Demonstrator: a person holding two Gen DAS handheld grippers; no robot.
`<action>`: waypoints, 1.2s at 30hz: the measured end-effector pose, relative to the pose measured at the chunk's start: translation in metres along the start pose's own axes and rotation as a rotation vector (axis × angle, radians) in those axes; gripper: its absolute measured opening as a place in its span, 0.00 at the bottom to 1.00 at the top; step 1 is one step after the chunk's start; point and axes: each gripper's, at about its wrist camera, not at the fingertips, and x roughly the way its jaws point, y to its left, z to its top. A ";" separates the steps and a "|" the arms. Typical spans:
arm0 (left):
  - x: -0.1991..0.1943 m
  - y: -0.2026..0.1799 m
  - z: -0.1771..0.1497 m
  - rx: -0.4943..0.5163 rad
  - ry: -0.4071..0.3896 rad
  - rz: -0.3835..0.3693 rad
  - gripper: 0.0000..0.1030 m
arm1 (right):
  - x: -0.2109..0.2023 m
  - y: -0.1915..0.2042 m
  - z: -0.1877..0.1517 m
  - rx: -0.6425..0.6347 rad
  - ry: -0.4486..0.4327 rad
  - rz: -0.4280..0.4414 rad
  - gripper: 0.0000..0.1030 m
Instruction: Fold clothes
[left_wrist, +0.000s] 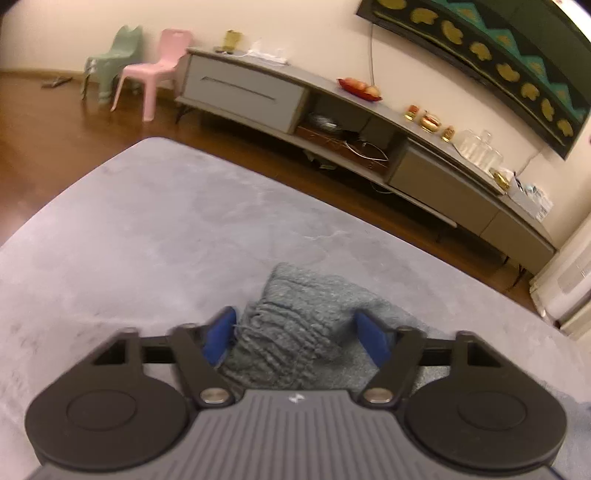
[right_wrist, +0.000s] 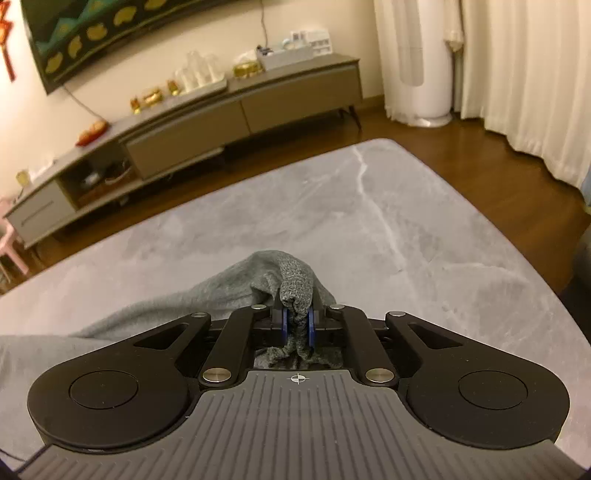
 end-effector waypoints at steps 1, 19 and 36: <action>-0.010 -0.004 -0.001 0.050 -0.037 -0.038 0.19 | -0.001 0.000 -0.001 -0.002 -0.005 -0.007 0.07; -0.065 0.016 0.013 -0.063 -0.318 -0.043 0.18 | 0.039 -0.017 0.044 0.086 -0.050 -0.023 0.05; -0.051 0.022 0.008 -0.183 -0.118 0.134 0.50 | 0.041 -0.005 0.008 -0.195 0.063 -0.116 0.74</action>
